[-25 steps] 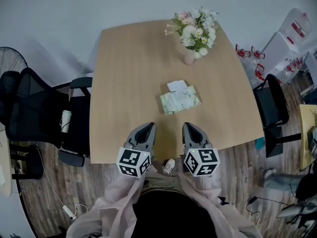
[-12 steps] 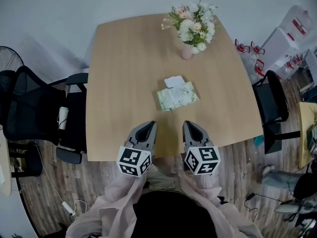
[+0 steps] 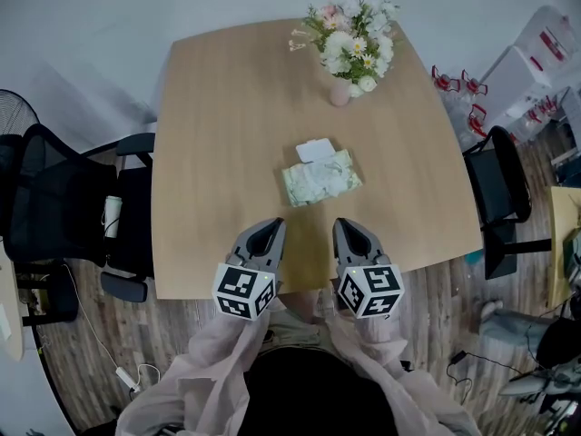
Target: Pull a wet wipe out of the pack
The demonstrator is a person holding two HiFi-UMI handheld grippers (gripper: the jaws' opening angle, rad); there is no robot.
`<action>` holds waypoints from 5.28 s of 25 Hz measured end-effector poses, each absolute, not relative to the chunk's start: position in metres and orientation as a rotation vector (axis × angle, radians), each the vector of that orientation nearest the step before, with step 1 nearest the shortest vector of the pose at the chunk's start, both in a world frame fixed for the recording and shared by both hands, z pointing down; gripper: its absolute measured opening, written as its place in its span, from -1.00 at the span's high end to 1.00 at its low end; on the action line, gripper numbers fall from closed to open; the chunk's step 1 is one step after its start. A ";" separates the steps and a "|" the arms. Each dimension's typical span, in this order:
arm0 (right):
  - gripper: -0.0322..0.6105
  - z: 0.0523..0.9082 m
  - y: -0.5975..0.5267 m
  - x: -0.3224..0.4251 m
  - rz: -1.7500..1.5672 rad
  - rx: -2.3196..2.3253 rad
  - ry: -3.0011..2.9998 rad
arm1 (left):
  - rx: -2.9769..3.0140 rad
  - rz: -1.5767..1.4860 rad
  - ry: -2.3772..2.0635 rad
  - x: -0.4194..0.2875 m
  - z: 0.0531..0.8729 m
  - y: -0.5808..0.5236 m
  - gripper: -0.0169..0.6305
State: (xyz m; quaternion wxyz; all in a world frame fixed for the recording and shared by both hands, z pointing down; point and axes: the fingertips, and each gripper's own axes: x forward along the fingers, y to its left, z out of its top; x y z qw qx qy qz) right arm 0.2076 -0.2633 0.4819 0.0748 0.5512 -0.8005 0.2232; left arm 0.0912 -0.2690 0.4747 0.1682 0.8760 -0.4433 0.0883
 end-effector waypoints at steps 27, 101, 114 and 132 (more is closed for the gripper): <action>0.21 0.521 -0.335 0.219 0.607 1.545 -2.302 | 2.411 0.286 -1.278 0.095 0.500 -0.323 0.91; 0.85 0.528 -0.346 0.198 0.559 1.423 -2.282 | 2.377 0.292 -1.297 0.086 0.507 -0.336 0.91; 0.84 0.515 -0.335 0.194 0.546 1.438 -2.295 | 2.396 0.266 -1.328 0.078 0.497 -0.328 0.91; 0.84 0.505 -0.312 0.202 0.524 1.497 -2.292 | 2.430 0.264 -1.321 0.081 0.487 -0.307 0.91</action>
